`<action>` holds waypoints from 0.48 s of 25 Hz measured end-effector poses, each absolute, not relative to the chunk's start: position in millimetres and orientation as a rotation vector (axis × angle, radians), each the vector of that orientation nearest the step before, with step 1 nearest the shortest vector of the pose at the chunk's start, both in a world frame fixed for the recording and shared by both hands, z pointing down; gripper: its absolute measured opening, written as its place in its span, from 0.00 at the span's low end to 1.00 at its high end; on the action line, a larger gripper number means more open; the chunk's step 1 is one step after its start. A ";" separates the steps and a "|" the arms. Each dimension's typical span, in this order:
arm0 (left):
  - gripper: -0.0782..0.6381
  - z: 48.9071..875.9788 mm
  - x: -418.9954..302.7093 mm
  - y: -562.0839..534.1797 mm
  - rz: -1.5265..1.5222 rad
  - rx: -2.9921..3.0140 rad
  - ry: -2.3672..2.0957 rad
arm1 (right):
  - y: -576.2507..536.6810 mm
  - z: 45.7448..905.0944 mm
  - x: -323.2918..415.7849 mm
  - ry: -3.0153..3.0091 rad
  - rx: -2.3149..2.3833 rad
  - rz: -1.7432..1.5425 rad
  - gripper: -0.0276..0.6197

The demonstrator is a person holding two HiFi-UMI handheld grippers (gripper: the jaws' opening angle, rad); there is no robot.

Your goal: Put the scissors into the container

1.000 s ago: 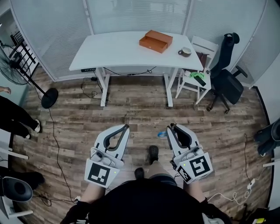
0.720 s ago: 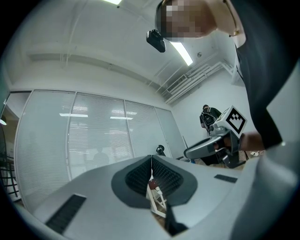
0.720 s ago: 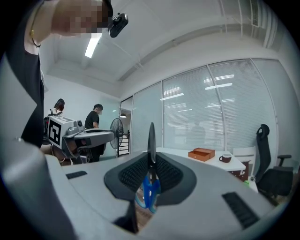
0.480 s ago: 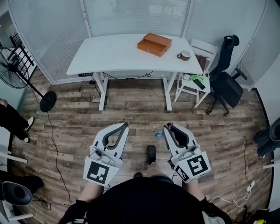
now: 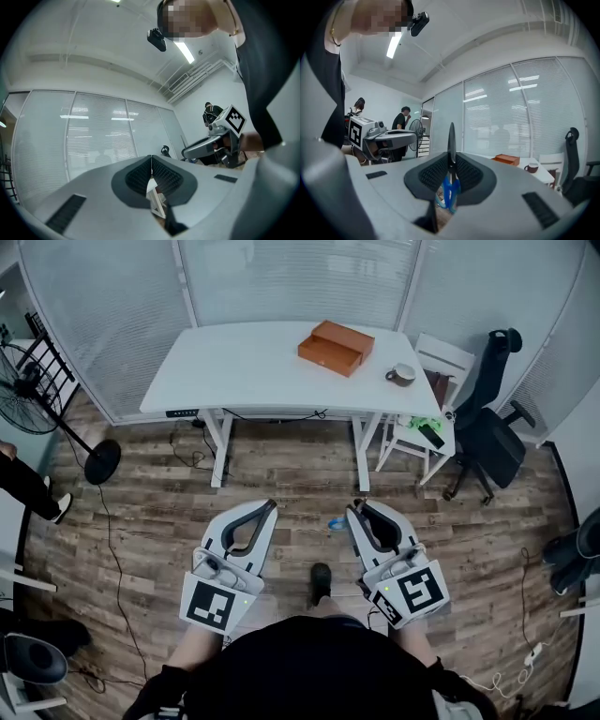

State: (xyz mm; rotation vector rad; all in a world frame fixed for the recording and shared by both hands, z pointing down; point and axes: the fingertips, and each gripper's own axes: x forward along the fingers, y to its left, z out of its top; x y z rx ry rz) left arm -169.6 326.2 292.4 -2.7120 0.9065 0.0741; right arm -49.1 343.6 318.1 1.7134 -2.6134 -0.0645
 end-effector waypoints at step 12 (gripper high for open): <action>0.13 290.7 -125.2 254.4 0.081 -2.701 0.970 | 271.3 309.4 1.7 -2.632 1.690 -0.077 0.13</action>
